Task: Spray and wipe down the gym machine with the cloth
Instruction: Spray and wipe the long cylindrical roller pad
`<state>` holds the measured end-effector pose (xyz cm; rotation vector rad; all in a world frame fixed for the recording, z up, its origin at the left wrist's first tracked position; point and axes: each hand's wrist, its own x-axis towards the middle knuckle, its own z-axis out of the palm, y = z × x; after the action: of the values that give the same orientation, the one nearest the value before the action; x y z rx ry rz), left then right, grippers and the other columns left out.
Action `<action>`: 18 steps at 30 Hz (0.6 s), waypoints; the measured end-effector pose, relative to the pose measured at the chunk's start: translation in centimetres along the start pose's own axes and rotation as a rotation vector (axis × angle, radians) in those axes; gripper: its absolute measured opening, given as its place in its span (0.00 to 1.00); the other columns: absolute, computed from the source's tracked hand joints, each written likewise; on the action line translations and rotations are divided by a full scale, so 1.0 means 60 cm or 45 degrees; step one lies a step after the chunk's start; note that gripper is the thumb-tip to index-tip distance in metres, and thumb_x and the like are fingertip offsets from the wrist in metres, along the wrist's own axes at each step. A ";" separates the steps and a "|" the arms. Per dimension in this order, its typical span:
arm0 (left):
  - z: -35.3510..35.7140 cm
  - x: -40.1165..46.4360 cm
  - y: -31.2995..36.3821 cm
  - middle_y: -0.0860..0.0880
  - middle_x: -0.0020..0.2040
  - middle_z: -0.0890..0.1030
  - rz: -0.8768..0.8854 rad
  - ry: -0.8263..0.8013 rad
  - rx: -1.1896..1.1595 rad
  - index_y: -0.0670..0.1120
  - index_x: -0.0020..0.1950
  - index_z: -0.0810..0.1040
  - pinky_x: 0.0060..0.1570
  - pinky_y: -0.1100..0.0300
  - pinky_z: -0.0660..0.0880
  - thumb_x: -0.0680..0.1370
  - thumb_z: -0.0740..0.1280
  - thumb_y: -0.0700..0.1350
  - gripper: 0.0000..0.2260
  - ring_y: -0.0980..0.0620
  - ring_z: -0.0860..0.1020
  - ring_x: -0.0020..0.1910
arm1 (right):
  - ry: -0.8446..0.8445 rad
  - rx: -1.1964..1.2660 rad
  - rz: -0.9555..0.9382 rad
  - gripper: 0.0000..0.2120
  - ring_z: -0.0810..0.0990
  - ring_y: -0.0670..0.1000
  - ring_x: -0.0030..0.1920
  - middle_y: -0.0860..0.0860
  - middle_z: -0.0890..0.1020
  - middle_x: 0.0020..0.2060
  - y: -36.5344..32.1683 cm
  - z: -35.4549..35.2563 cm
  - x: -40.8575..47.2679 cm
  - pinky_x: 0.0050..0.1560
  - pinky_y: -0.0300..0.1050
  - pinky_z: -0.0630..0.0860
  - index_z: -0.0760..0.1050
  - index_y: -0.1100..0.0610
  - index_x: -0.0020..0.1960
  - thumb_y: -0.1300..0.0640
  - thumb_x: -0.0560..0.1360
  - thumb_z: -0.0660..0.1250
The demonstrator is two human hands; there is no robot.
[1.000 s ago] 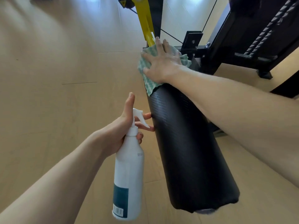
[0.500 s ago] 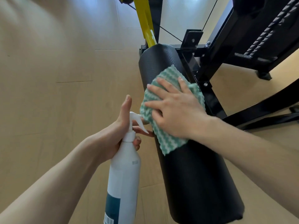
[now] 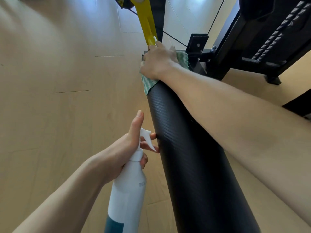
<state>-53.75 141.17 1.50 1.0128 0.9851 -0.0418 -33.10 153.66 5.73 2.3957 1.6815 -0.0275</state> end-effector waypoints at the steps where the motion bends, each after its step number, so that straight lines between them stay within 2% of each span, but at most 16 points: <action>1: 0.002 -0.003 0.001 0.40 0.56 0.87 0.004 0.000 0.005 0.35 0.63 0.81 0.43 0.51 0.75 0.61 0.52 0.83 0.56 0.51 0.75 0.31 | 0.018 0.030 -0.003 0.26 0.52 0.57 0.80 0.53 0.60 0.79 0.003 0.006 -0.014 0.74 0.70 0.54 0.67 0.49 0.75 0.45 0.80 0.51; 4: 0.006 -0.011 0.004 0.37 0.58 0.85 0.035 0.012 -0.035 0.36 0.63 0.82 0.40 0.54 0.74 0.62 0.54 0.82 0.55 0.51 0.74 0.30 | -0.017 0.179 0.002 0.28 0.39 0.58 0.81 0.52 0.40 0.82 0.021 0.020 -0.090 0.76 0.71 0.46 0.48 0.43 0.82 0.44 0.83 0.48; 7: 0.013 -0.015 0.003 0.38 0.56 0.86 0.072 0.031 -0.023 0.37 0.62 0.83 0.39 0.54 0.73 0.67 0.53 0.81 0.51 0.51 0.72 0.30 | -0.039 0.218 0.007 0.30 0.35 0.59 0.80 0.54 0.35 0.81 0.029 0.035 -0.211 0.78 0.67 0.43 0.40 0.44 0.82 0.41 0.83 0.46; 10: 0.018 -0.015 -0.003 0.40 0.45 0.85 0.116 0.064 0.006 0.35 0.52 0.82 0.38 0.55 0.73 0.73 0.51 0.79 0.47 0.50 0.71 0.29 | 0.004 0.158 -0.063 0.31 0.35 0.62 0.80 0.58 0.34 0.80 0.030 0.068 -0.358 0.78 0.66 0.42 0.41 0.46 0.83 0.41 0.82 0.45; 11: 0.019 -0.015 -0.003 0.41 0.44 0.84 0.120 0.063 0.016 0.36 0.47 0.81 0.37 0.55 0.73 0.74 0.51 0.78 0.45 0.49 0.71 0.29 | 0.031 0.153 -0.102 0.32 0.35 0.62 0.80 0.58 0.35 0.80 0.031 0.079 -0.404 0.78 0.66 0.43 0.43 0.47 0.83 0.41 0.81 0.45; 13: 0.019 -0.013 -0.003 0.42 0.42 0.82 0.103 0.042 0.044 0.41 0.45 0.83 0.36 0.56 0.73 0.74 0.50 0.78 0.43 0.50 0.70 0.29 | 0.043 0.193 -0.152 0.32 0.36 0.60 0.80 0.56 0.38 0.81 0.034 0.095 -0.466 0.78 0.66 0.46 0.47 0.46 0.83 0.41 0.80 0.46; 15: 0.018 -0.010 -0.003 0.44 0.40 0.82 0.078 0.023 0.062 0.41 0.46 0.83 0.37 0.56 0.73 0.74 0.48 0.79 0.44 0.51 0.70 0.30 | 0.054 0.257 -0.173 0.31 0.36 0.57 0.81 0.53 0.40 0.82 0.045 0.101 -0.473 0.79 0.65 0.45 0.49 0.44 0.82 0.41 0.80 0.46; 18: 0.017 -0.003 -0.001 0.43 0.40 0.84 0.073 0.030 0.044 0.35 0.49 0.82 0.38 0.54 0.71 0.73 0.49 0.79 0.48 0.50 0.70 0.30 | 0.061 0.355 -0.145 0.29 0.32 0.54 0.80 0.49 0.36 0.81 0.059 0.085 -0.398 0.79 0.62 0.40 0.42 0.40 0.82 0.42 0.82 0.45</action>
<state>-53.18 140.34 1.72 1.0751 0.9787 0.0005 -37.52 129.43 4.61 2.5072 1.9489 -0.2399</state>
